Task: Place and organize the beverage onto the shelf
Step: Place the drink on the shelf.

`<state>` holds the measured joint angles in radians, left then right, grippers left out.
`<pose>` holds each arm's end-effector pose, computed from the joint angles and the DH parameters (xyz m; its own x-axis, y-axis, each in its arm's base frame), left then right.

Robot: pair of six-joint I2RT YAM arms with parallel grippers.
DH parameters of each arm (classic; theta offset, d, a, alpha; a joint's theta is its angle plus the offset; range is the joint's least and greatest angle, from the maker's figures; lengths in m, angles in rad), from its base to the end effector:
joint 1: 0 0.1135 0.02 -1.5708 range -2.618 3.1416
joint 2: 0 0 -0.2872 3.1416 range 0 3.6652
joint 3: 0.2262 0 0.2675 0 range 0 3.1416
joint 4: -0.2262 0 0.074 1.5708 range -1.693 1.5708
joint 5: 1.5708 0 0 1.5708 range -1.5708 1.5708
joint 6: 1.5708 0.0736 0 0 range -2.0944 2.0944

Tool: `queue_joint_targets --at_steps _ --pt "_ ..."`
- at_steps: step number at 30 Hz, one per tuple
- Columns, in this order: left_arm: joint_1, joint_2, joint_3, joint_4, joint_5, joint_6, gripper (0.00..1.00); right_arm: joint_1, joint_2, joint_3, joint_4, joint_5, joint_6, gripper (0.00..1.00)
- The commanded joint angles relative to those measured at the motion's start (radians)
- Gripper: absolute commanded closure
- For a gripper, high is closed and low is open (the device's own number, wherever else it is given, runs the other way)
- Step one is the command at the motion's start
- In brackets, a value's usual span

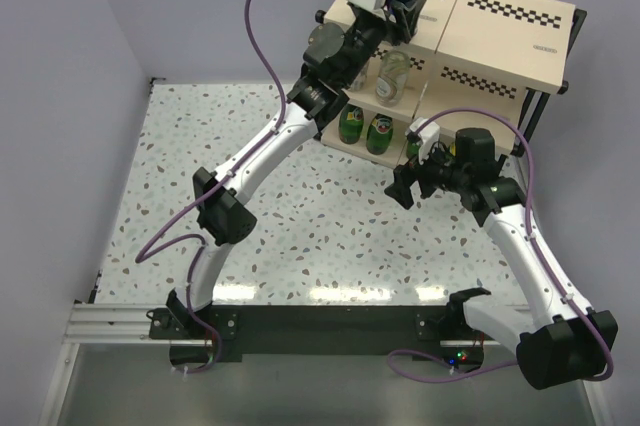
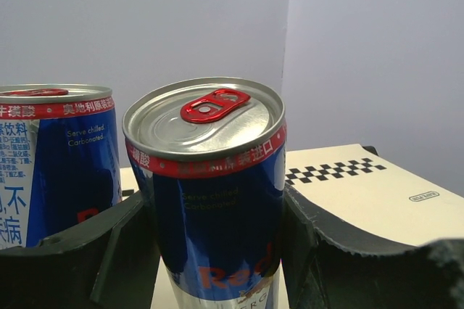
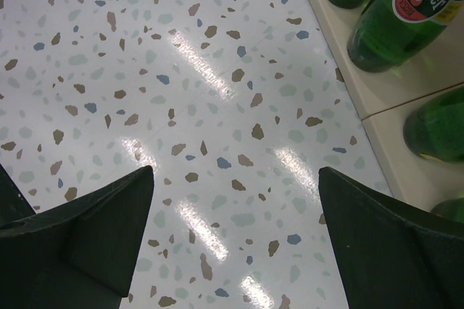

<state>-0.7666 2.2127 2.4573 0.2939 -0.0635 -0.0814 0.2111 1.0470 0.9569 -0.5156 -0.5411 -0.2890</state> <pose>0.4044 -0.3830 0.5405 0.3151 -0.4161 -0.8530 0.6809 0.7252 -0.1022 0.2405 0.0903 0.3204 -0.3644 -0.3279 -0.8716 -0.7277 0.6843 0.0468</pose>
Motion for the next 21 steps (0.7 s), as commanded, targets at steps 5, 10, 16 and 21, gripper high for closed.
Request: queue_joint_targets --at_steps 5,10,16,21 --pt "0.004 0.015 0.048 0.059 0.010 0.023 0.34 0.005 -0.001 0.006 0.006 0.012 -0.012 0.01" --pt "0.004 0.019 0.046 0.056 0.011 0.023 0.32 0.005 0.001 0.006 0.008 0.013 -0.012 0.01" --pt "0.004 0.019 0.045 0.054 0.013 0.023 0.32 0.005 -0.001 0.006 0.008 0.017 -0.012 0.01" --pt "0.003 0.022 0.042 0.065 0.004 0.029 0.40 0.005 0.001 0.006 0.008 0.018 -0.012 0.01"
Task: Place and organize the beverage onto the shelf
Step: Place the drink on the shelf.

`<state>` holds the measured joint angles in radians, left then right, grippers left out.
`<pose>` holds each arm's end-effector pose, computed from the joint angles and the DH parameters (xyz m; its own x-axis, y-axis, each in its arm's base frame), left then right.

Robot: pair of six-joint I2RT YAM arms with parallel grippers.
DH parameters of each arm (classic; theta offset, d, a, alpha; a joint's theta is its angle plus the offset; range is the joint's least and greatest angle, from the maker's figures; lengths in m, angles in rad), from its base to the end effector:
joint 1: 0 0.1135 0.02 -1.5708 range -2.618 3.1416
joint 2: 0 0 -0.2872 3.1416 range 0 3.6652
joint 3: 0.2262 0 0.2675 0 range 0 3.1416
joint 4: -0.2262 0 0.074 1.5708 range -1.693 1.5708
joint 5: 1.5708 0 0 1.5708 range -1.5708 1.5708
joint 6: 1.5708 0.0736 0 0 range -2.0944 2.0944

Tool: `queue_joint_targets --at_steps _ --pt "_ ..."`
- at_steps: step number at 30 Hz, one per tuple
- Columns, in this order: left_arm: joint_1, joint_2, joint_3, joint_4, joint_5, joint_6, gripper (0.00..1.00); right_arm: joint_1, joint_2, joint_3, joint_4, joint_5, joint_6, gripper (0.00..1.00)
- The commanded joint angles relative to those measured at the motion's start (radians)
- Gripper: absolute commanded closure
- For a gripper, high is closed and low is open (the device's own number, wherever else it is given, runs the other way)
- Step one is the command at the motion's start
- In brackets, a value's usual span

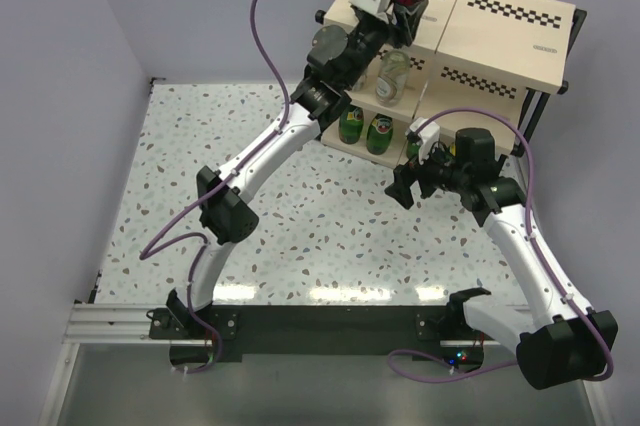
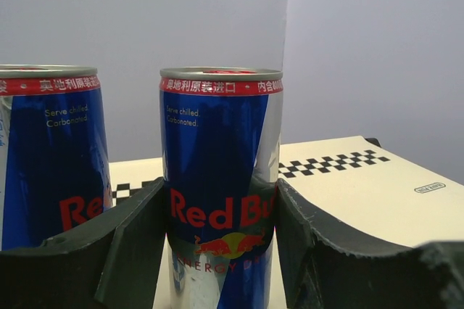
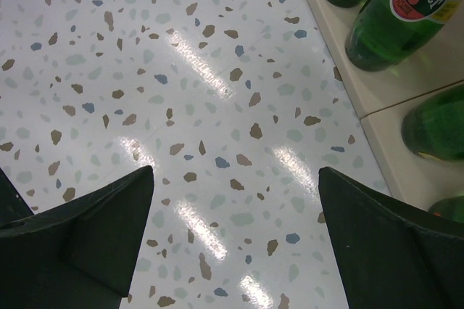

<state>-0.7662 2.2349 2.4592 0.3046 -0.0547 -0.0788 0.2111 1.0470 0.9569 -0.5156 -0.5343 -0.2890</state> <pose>0.4100 -0.3890 0.5306 0.3106 -0.4080 -0.8585 0.6849 0.7223 -0.0955 0.2408 0.0899 0.3203 -0.3656 -0.3292 -0.8706 -0.7239 0.6885 0.0436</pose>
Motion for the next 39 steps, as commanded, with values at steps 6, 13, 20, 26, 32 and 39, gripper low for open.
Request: queue_joint_targets --at_steps 6,13,20,26,32,39 --pt "0.001 0.015 0.040 0.077 -0.027 0.028 0.51 0.005 -0.001 0.006 0.008 0.013 -0.012 0.01" --pt "-0.004 0.046 0.046 0.117 -0.056 0.039 0.52 0.005 -0.001 0.006 0.008 0.013 -0.012 0.01" --pt "-0.004 0.060 0.049 0.131 -0.068 0.042 0.47 0.005 -0.002 0.006 0.009 0.014 -0.012 0.01" --pt "-0.005 0.058 0.047 0.123 -0.056 0.034 0.35 0.004 -0.001 0.005 0.009 0.017 -0.012 0.01" --pt "-0.013 0.031 0.041 0.113 -0.037 0.056 0.25 0.004 -0.001 0.005 0.009 0.016 -0.013 0.01" --pt "-0.027 -0.009 0.020 0.102 -0.050 0.074 0.14 0.005 -0.002 0.005 0.008 0.016 -0.016 0.01"
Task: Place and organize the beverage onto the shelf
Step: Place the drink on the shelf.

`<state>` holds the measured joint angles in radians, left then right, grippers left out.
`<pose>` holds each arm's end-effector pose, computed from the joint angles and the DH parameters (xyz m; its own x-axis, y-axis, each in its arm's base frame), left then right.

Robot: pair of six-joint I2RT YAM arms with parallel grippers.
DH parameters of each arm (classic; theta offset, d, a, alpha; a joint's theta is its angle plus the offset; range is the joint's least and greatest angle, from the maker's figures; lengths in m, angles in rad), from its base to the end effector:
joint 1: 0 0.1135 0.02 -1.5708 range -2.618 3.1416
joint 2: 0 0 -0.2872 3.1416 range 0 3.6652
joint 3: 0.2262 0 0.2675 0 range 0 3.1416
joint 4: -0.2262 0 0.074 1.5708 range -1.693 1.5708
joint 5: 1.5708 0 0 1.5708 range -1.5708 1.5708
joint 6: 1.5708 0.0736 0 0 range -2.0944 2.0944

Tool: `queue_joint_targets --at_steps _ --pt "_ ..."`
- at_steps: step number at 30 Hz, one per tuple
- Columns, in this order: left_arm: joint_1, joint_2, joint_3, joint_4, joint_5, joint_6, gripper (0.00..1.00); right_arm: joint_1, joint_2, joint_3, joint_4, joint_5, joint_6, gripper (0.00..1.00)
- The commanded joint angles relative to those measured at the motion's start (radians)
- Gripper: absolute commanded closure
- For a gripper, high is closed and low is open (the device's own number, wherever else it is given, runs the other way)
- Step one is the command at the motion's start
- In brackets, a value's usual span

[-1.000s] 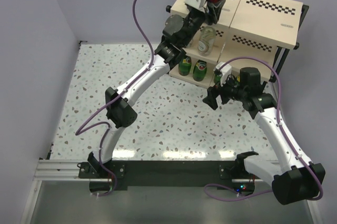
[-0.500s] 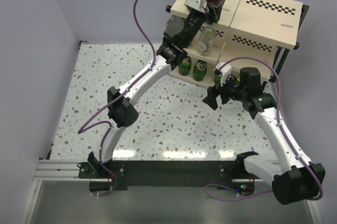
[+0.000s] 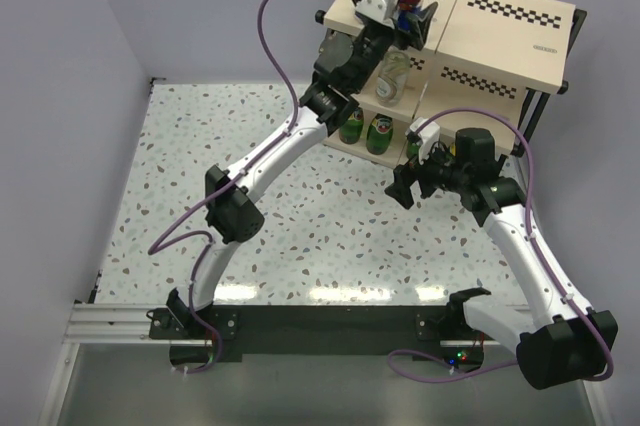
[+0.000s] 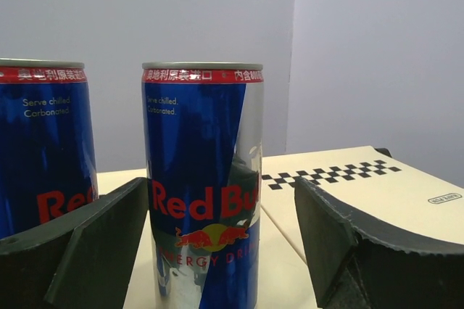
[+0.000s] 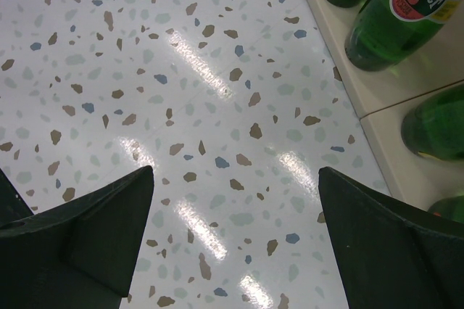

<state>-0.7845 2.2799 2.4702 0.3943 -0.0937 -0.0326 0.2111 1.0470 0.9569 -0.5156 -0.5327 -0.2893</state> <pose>0.4114 -0.4010 0.5210 0.3692 -0.4144 -0.8318 0.6605 0.7466 -0.0788 0.2409 0.0898 0.3203 -0.3656 -0.3297 -0.8704 -0.7231 0.6894 0.0426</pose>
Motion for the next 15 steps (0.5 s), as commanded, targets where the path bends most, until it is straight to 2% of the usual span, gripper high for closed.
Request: queue_joint_targets --at_steps 1,6,15 --pt "-0.010 -0.059 0.004 0.011 -0.012 0.028 0.14 0.005 -0.002 0.005 0.008 0.014 -0.016 0.01" --pt "-0.013 -0.098 -0.025 0.005 -0.037 0.062 0.01 0.005 -0.005 0.005 0.002 0.014 -0.022 0.01" --pt "-0.022 -0.183 -0.111 -0.005 -0.072 0.086 0.00 0.002 -0.004 0.003 0.002 0.025 -0.031 0.01"
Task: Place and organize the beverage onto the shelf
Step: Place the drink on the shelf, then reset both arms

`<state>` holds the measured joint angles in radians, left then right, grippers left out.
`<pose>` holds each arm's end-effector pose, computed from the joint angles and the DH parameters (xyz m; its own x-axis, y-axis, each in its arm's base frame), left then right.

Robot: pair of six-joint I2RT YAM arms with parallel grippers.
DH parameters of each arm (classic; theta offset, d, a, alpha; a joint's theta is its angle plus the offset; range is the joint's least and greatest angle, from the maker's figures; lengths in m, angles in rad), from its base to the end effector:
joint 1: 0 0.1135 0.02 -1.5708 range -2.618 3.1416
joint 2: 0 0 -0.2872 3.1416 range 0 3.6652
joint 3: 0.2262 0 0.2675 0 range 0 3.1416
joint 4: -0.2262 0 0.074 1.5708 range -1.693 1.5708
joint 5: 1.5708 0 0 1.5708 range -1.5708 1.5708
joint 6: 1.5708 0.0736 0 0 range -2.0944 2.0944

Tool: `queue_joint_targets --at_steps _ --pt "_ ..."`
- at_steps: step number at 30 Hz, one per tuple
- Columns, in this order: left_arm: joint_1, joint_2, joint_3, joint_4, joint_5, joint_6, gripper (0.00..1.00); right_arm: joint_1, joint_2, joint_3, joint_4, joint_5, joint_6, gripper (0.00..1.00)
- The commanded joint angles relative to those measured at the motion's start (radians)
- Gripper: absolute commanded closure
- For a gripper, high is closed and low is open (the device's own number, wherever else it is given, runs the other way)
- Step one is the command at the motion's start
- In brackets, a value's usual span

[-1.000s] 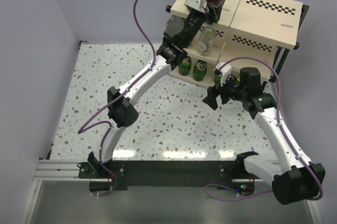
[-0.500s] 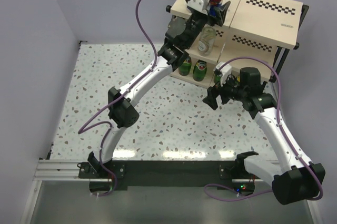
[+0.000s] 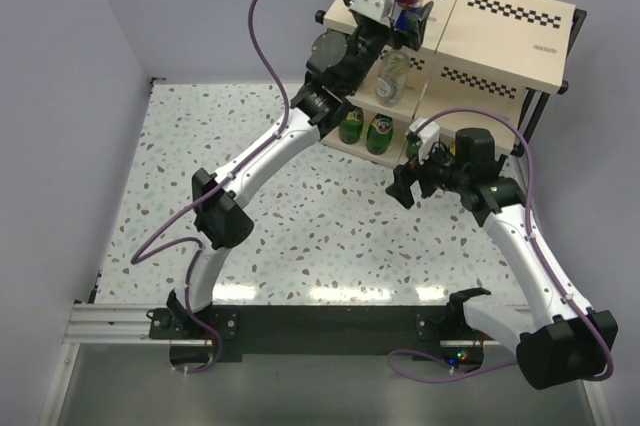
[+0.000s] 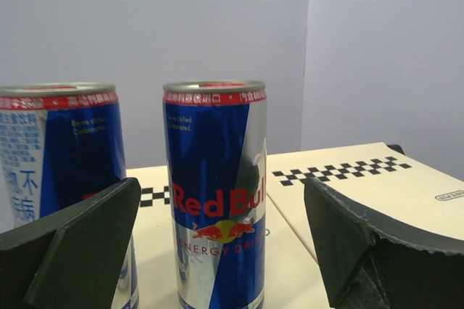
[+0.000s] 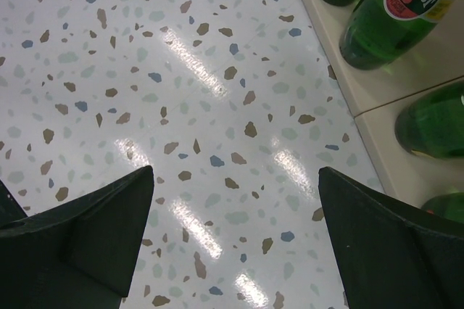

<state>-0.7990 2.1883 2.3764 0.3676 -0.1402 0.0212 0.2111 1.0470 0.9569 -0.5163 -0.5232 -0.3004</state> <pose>0.3951 -0.3912 0.5328 0.3811 -0.3615 -0.8509 0.6189 0.7835 -0.0557 0.2412 0.0893 0.3200 -0.3598 -0.3392 -0.8692 -0.7217 0.6916 0.0289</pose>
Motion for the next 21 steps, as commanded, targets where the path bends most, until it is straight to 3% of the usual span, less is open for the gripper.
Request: queue_joint_targets --at_steps 1,6,9,13,21 --pt "-0.009 -0.099 -0.031 0.016 -0.027 0.033 0.00 -0.001 -0.007 0.005 0.002 0.015 -0.022 0.01" --pt "-0.014 -0.203 -0.138 0.016 -0.030 0.036 0.00 -0.015 -0.018 0.006 -0.007 0.026 -0.040 0.01" --pt "-0.019 -0.321 -0.284 0.034 -0.012 0.042 0.00 -0.027 -0.027 0.006 -0.005 0.048 -0.049 0.01" --pt "-0.019 -0.514 -0.576 0.048 0.027 0.040 0.00 -0.062 -0.044 0.005 0.004 0.057 -0.037 0.01" --pt "0.035 -0.990 -1.160 -0.062 -0.085 -0.013 0.00 -0.093 -0.123 0.061 -0.016 0.152 0.020 0.01"
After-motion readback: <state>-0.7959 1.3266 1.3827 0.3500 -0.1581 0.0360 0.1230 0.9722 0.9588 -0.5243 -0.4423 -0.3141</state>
